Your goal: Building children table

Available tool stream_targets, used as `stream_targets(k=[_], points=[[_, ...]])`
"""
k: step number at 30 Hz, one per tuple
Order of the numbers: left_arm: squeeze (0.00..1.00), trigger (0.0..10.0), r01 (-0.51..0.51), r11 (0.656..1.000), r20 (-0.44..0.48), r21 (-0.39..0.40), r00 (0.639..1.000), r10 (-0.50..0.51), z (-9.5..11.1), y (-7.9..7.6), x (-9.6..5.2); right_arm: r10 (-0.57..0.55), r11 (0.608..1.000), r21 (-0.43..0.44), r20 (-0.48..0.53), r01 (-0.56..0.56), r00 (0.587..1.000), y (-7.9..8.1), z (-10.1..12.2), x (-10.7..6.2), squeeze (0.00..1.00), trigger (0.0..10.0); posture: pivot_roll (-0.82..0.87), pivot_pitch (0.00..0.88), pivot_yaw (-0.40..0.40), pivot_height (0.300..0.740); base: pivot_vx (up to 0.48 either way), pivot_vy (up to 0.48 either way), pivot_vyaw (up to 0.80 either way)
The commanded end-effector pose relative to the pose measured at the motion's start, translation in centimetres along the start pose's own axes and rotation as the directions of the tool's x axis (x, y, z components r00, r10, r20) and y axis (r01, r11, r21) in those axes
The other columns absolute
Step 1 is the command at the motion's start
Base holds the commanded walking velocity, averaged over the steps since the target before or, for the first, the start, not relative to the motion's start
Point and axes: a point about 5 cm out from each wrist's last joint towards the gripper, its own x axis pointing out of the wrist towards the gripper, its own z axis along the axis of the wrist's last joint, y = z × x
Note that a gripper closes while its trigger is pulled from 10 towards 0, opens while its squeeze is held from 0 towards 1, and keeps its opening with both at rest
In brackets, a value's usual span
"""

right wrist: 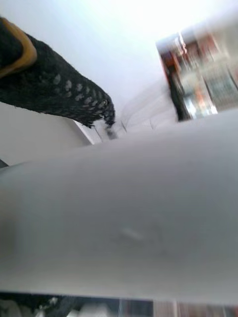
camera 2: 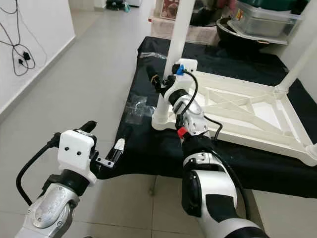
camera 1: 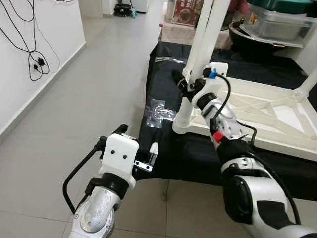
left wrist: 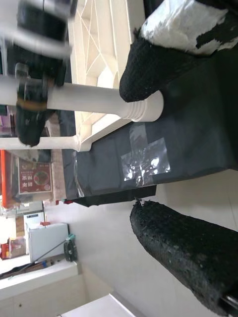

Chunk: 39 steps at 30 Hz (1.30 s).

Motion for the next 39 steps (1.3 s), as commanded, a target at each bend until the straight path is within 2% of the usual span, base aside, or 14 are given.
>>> stream_targets(k=[1,8,10,13,15,21,23,25,27,33,35,36,37,39], points=[[0.00,10.0,0.000,1.000,-0.011,-0.005,1.000,0.000,-0.2,-0.1,0.1,0.387,0.922,0.064,-0.153,-0.382,0.909,2.2,-2.0,-0.6,0.00,10.0,0.14,0.101,-0.115,0.740,0.000,0.000,0.00],[0.00,10.0,-0.001,1.000,-0.008,-0.003,1.000,0.001,0.0,-0.2,0.1,0.539,0.841,0.097,-0.243,-0.533,0.806,3.9,-3.1,0.3,0.00,10.0,0.16,0.105,-0.119,0.740,0.000,0.000,0.00],[0.00,10.0,-0.002,1.000,-0.008,-0.003,1.000,0.002,0.0,-0.2,0.1,0.445,0.893,0.034,-0.221,-0.449,0.868,4.4,-2.9,1.9,0.00,0.0,0.16,0.106,-0.117,0.740,0.000,0.000,0.00],[0.00,10.0,-0.002,1.000,-0.008,-0.003,1.000,0.002,0.0,-0.2,0.1,0.445,0.893,0.034,-0.221,-0.449,0.868,4.4,-2.9,1.9,0.00,0.0,0.16,0.106,-0.117,0.740,0.000,0.000,0.00],[0.00,10.0,-0.003,1.000,-0.008,-0.004,1.000,0.003,0.0,-0.3,0.0,0.196,0.979,-0.035,-0.151,-0.203,0.969,3.5,-2.1,3.0,0.00,0.0,0.16,0.097,-0.119,0.740,0.000,0.000,0.00],[0.00,10.0,-0.001,1.000,-0.010,-0.004,1.000,0.001,0.0,-0.4,0.0,-0.154,0.985,-0.094,-0.093,0.145,0.984,1.2,-1.5,2.6,0.00,0.0,0.15,0.094,-0.113,0.740,0.000,0.000,0.00],[0.00,10.0,-0.001,1.000,-0.010,-0.005,1.000,0.001,-0.1,-0.3,0.0,-0.344,0.934,-0.132,-0.090,0.331,0.935,0.0,-1.7,1.9,0.00,0.0,0.15,0.091,-0.112,0.740,0.000,0.000,0.00],[0.00,10.0,0.003,1.000,-0.010,-0.006,1.000,-0.003,-0.1,-0.4,0.0,-0.747,0.663,-0.148,-0.064,0.734,0.662,-1.9,-3.0,-1.3,0.00,0.0,0.14,0.087,-0.109,0.740,0.000,0.000,0.00],[0.00,10.0,0.005,1.000,-0.010,-0.006,1.000,-0.005,-0.1,-0.4,0.0,-0.826,0.564,-0.144,-0.075,0.813,0.559,-1.4,-3.9,-2.5,0.00,0.0,0.15,0.084,-0.110,0.740,0.000,0.000,0.00],[0.00,10.0,0.007,1.000,-0.009,-0.006,1.000,-0.007,-0.2,-0.5,0.0,-0.823,0.568,-0.111,-0.093,0.815,0.561,0.5,-5.1,-2.4,0.00,0.0,0.14,0.078,-0.109,0.740,0.000,0.000,0.00],[0.00,10.0,0.007,1.000,-0.010,-0.006,1.000,-0.007,-0.2,-0.5,0.0,-0.797,0.604,-0.078,-0.087,0.794,0.598,1.2,-5.4,-1.7,0.00,2.9,0.14,0.078,-0.109,0.740,0.000,0.000,0.00],[0.00,10.0,0.006,1.000,-0.009,-0.006,1.000,-0.006,-0.2,-0.5,0.0,-0.723,0.691,-0.038,-0.056,0.722,0.689,2.1,-5.0,-0.4,0.00,10.0,0.14,0.074,-0.112,0.740,0.000,0.000,0.00],[0.00,10.0,0.005,1.000,-0.009,-0.005,1.000,-0.005,-0.2,-0.5,0.0,-0.637,0.770,-0.005,-0.027,0.637,0.770,2.5,-4.5,0.5,1.00,10.0,0.14,0.074,-0.112,0.740,0.000,0.000,0.00],[0.00,10.0,0.003,1.000,-0.009,-0.006,1.000,-0.003,-0.2,-0.5,0.0,-0.598,0.802,-0.009,0.013,0.598,0.802,2.5,-3.9,1.0,1.00,10.0,0.14,0.074,-0.110,0.740,0.000,0.000,0.00]])
